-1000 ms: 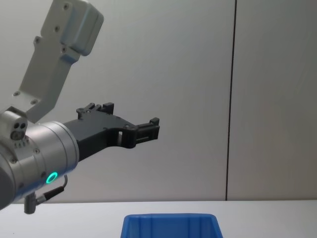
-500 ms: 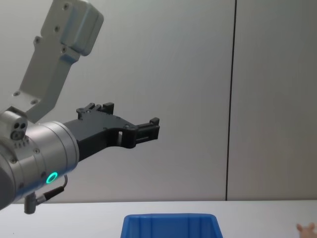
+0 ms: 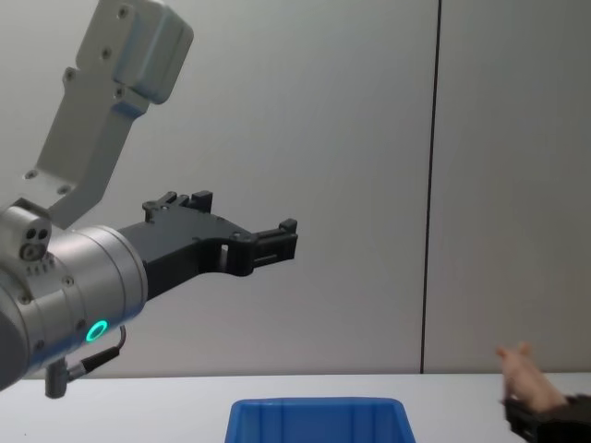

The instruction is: Pick up the two dolls from the table and place them into the box.

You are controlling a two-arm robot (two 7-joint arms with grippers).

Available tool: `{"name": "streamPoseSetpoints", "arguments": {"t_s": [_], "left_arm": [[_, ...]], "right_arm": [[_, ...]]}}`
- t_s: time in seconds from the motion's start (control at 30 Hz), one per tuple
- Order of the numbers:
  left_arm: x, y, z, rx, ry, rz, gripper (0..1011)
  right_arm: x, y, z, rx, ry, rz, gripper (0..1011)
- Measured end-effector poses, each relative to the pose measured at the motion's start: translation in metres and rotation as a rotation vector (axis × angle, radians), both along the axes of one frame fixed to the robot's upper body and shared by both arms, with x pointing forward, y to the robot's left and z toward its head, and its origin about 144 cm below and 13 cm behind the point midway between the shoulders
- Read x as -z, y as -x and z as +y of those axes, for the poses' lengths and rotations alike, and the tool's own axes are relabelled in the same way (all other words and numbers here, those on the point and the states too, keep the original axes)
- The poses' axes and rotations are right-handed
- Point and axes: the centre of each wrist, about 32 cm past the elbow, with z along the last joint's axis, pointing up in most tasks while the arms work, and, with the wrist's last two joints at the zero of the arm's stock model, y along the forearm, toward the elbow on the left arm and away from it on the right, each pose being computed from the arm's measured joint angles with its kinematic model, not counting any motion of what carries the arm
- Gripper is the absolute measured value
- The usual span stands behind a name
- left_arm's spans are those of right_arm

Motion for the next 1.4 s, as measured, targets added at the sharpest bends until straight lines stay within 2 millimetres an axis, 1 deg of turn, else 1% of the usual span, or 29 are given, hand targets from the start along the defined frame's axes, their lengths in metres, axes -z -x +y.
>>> {"name": "streamPoseSetpoints", "arguments": {"t_s": [0.4, 0.63, 0.73, 0.8, 0.9, 0.93, 0.97, 1.0, 1.1, 1.17, 1.23, 1.4], "left_arm": [[0.0, 0.0, 0.0, 0.0, 0.0, 0.0, 1001], [0.0, 0.0, 0.0, 0.0, 0.0, 0.0, 1001], [0.0, 0.0, 0.0, 0.0, 0.0, 0.0, 1001], [0.0, 0.0, 0.0, 0.0, 0.0, 0.0, 1001], [0.0, 0.0, 0.0, 0.0, 0.0, 0.0, 1001], [0.0, 0.0, 0.0, 0.0, 0.0, 0.0, 1001], [0.0, 0.0, 0.0, 0.0, 0.0, 0.0, 1001], [0.0, 0.0, 0.0, 0.0, 0.0, 0.0, 1001], [0.0, 0.0, 0.0, 0.0, 0.0, 0.0, 1001], [0.0, 0.0, 0.0, 0.0, 0.0, 0.0, 1001], [0.0, 0.0, 0.0, 0.0, 0.0, 0.0, 1001], [0.0, 0.0, 0.0, 0.0, 0.0, 0.0, 1001]], "right_arm": [[-0.007, -0.002, 0.014, -0.159, -0.036, -0.09, 371], [-0.008, -0.006, 0.027, -0.279, -0.056, -0.132, 371], [-0.008, -0.008, 0.033, -0.326, -0.064, -0.144, 420], [-0.007, -0.012, 0.041, -0.376, -0.07, -0.153, 495], [-0.006, -0.013, 0.045, -0.402, -0.074, -0.158, 551], [-0.005, -0.015, 0.049, -0.426, -0.077, -0.16, 620], [-0.004, -0.016, 0.051, -0.436, -0.077, -0.162, 638], [-0.003, -0.019, 0.057, -0.462, -0.081, -0.164, 683], [0.0, -0.022, 0.065, -0.501, -0.083, -0.167, 778], [0.001, -0.024, 0.069, -0.515, -0.083, -0.167, 830], [0.002, -0.025, 0.072, -0.528, -0.081, -0.166, 903], [0.005, -0.026, 0.077, -0.533, -0.074, -0.162, 1001]]}}
